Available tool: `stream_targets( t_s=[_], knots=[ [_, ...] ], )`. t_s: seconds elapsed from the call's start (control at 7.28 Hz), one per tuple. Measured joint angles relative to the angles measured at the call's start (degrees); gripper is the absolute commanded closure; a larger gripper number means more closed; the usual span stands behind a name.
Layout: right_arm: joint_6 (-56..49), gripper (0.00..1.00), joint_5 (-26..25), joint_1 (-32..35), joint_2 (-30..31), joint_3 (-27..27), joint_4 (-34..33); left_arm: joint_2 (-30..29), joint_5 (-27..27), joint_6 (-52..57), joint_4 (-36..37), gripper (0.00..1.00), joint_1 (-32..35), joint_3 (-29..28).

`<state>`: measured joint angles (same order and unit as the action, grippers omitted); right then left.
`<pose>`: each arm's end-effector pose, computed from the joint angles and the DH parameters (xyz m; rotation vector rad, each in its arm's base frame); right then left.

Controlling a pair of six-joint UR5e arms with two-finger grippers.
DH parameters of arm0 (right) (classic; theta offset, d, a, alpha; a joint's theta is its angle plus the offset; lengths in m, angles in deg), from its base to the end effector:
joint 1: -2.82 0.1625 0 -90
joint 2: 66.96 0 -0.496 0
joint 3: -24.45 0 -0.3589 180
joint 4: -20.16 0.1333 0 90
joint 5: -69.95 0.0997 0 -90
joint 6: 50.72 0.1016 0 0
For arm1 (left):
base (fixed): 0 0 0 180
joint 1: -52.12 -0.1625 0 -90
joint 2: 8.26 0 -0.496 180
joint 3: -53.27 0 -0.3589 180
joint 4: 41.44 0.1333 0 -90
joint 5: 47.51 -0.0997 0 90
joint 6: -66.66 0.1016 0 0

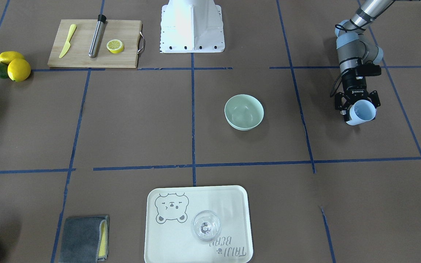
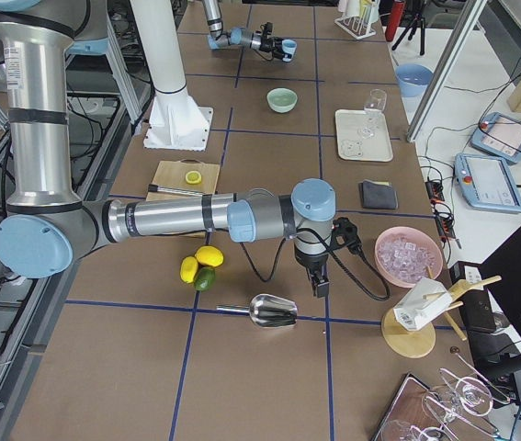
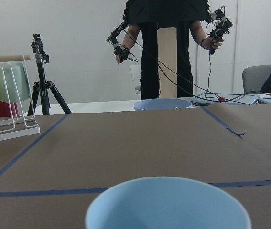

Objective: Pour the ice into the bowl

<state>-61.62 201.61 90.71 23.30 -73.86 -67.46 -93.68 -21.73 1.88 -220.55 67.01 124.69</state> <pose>0.0486 -0.4670 0.6648 0.2298 -0.7120 -0.2826 0.3011 -0.3127 0.7250 1.2687 0.6160 -0.4929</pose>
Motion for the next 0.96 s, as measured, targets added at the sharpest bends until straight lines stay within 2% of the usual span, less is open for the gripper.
stream_targets(
  t_s=[0.14,0.27,0.69,0.96],
  knots=[
    [0.0,0.0,0.0,0.0,-0.04,-0.01,0.0,-0.14,0.3,-0.02,0.13,0.85,-0.02,-0.11],
    [0.0,0.0,0.0,0.03,-0.07,-0.03,0.0,-0.24,1.12,-0.04,0.09,1.0,-0.03,-0.11],
    [0.06,0.0,0.0,0.14,-0.09,-0.04,0.0,-0.27,3.16,1.32,-0.78,1.0,-0.04,2.32],
    [0.05,0.0,0.0,0.23,-0.07,-0.04,0.0,-0.41,6.45,11.82,-2.56,1.0,-0.09,9.38]
  ],
)
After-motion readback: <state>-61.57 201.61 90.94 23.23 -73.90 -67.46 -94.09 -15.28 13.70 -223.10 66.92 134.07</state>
